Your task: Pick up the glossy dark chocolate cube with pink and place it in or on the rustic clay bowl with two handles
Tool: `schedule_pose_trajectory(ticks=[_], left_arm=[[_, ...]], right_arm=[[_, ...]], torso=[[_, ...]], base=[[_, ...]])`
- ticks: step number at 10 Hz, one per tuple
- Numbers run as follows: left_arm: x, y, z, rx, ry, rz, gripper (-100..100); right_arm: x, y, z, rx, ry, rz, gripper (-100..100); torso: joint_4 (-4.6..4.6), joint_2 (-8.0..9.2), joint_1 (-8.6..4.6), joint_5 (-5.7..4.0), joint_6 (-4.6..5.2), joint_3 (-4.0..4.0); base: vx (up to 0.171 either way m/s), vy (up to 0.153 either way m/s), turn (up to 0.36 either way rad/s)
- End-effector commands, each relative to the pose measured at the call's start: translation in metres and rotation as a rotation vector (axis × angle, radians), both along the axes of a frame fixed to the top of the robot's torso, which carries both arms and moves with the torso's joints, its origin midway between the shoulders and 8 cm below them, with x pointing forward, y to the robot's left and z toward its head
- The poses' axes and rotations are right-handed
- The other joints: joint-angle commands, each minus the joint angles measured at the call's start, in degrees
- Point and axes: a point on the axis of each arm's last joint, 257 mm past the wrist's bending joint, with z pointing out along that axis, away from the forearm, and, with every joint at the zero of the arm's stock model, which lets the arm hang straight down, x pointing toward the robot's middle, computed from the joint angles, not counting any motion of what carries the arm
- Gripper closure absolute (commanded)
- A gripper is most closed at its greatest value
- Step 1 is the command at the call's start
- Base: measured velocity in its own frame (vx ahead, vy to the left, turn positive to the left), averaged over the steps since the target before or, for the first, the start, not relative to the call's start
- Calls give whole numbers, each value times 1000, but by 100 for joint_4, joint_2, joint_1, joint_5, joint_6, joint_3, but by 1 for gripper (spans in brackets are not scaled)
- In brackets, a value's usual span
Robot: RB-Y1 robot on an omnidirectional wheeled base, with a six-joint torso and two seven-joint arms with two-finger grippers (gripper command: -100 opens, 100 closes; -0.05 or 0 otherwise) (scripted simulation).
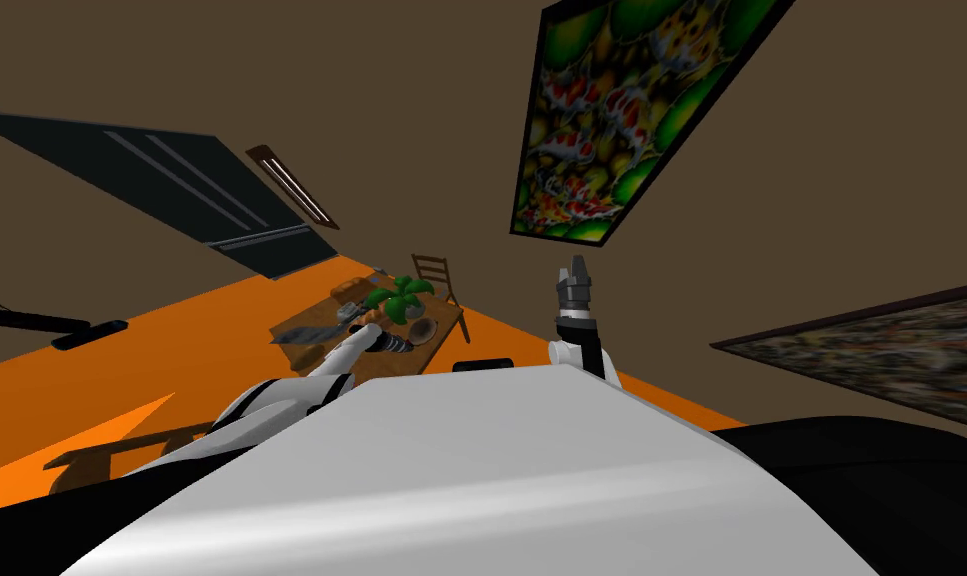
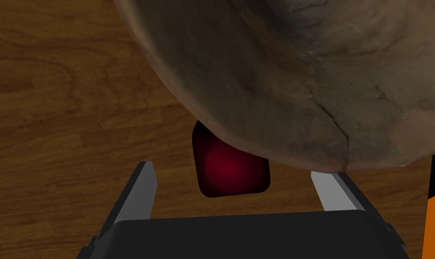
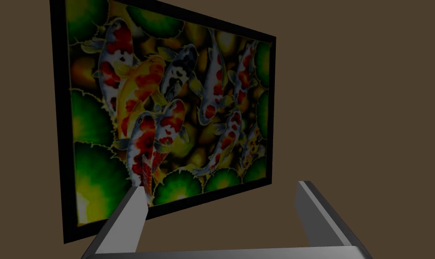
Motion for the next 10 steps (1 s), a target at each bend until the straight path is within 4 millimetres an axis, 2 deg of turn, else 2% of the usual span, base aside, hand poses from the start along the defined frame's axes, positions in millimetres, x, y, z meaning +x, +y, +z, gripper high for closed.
schedule_pose_trajectory(ticks=[1,5,10], left_arm=[[0,-4,-4,-1,-3,21,-100],[-3,-11,-13,-1,-6,68,-100],[-8,-14,-20,2,-6,111,-100]], right_arm=[[0,0,0,0,0,0,0],[0,0,0,0,0,0,0],[0,0,0,0,0,0,0]], torso=[[0,0,0,0,0,0],[4,21,26,12,6,12],[-10,-21,29,37,26,-16]], base=[[-12,34,-187],[-56,66,-126],[-33,46,-109]])
